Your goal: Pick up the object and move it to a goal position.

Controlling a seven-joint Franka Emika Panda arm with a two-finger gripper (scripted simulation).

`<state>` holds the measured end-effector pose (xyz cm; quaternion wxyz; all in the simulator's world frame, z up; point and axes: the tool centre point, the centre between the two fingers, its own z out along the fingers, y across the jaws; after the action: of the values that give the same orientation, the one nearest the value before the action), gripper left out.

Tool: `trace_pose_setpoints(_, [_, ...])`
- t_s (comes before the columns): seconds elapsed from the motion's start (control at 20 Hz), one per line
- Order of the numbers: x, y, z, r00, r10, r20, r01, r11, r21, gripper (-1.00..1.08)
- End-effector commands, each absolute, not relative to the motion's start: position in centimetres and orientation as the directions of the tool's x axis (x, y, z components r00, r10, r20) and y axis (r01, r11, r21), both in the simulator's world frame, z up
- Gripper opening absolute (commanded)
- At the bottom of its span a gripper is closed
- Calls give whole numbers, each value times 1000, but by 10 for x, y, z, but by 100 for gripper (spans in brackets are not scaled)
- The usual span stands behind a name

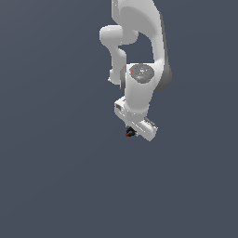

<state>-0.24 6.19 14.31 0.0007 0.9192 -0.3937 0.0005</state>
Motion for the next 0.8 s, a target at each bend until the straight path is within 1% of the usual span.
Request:
trace_pose_setpoints(0.0, [9,55,168,690,-724,2,-724,-690,2,-100])
trace_pose_setpoints(0.4, [43,35,239,690,-723,2,-723,-690,1,-100])
trace_pose_setpoints(0.75, [64,25,278,691,-723,1,-723,-691,1,-100])
